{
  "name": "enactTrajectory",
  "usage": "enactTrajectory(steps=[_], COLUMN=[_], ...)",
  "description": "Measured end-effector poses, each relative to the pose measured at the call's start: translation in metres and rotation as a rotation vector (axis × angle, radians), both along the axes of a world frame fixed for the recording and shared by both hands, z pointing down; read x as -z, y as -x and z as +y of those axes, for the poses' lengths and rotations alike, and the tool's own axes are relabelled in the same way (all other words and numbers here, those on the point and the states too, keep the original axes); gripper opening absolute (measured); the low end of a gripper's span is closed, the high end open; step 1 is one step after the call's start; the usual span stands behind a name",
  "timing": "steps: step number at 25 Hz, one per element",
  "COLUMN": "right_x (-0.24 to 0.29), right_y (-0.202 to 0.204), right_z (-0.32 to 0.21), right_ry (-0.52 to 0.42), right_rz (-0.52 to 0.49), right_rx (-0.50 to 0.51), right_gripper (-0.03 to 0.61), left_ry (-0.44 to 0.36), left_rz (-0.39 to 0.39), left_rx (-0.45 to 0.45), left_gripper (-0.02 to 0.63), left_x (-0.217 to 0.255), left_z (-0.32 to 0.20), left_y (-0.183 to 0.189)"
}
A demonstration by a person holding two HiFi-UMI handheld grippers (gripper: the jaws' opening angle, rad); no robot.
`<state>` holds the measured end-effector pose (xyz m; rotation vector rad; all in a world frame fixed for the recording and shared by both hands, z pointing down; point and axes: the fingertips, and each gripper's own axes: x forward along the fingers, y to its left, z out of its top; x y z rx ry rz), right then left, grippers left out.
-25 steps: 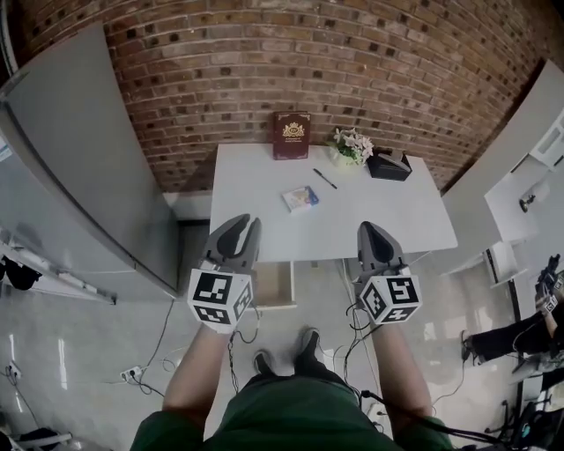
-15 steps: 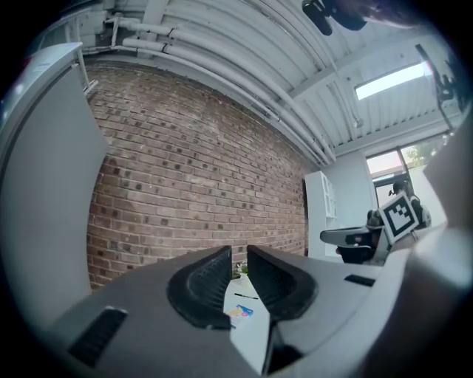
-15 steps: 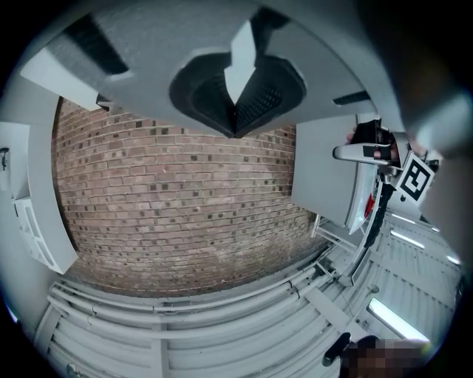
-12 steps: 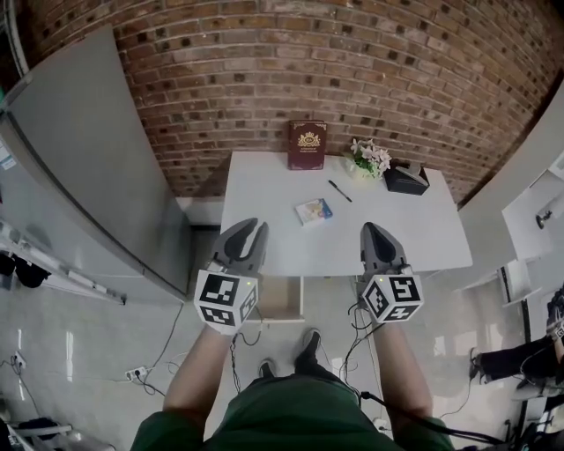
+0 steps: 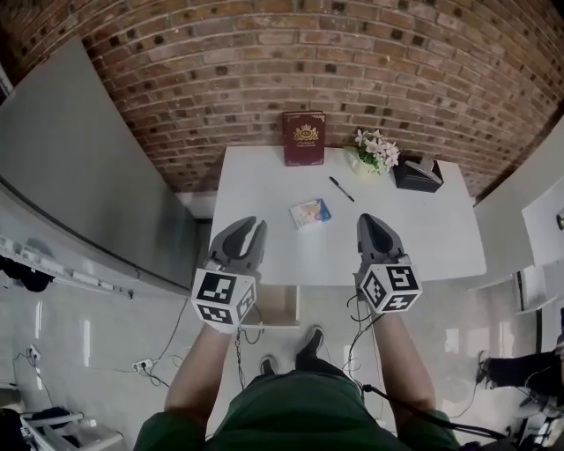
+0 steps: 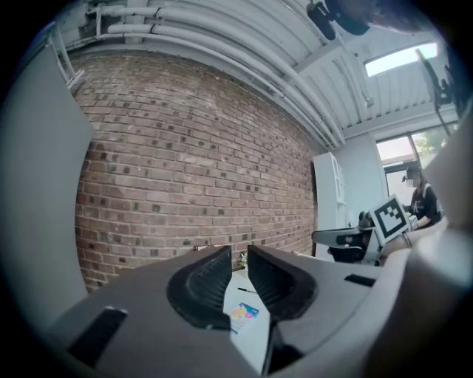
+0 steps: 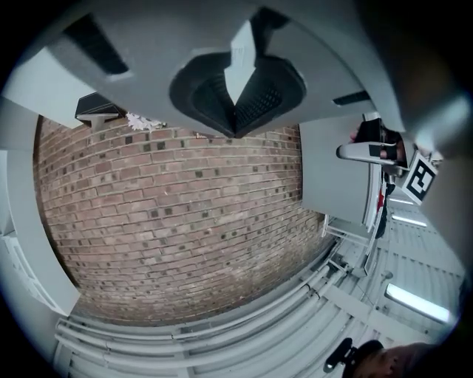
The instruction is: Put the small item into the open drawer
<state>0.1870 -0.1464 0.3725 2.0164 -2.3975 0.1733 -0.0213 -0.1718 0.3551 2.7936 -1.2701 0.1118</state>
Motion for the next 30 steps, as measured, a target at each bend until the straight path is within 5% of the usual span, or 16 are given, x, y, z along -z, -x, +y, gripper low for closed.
enactTrajectory(steps=[16,30], right_x=[-0.055,-0.082], right_y=[-0.056,-0.095], right_z=[-0.073,-0.073], right_ry=[0.1,0.158], right_rz=[-0.038,-0.058], right_rx=[0.101,-0.014], right_gripper=[0.003,0.003], left_ry=[0.118,0.322], left_rz=[-0.135,-0.427], left_rx=[0.059,-0.206], left_gripper=[0.069,0.282], left_x=[-0.066,-0.196], left_z=[-0.061,-0.113], left_y=[-0.059,-0.117])
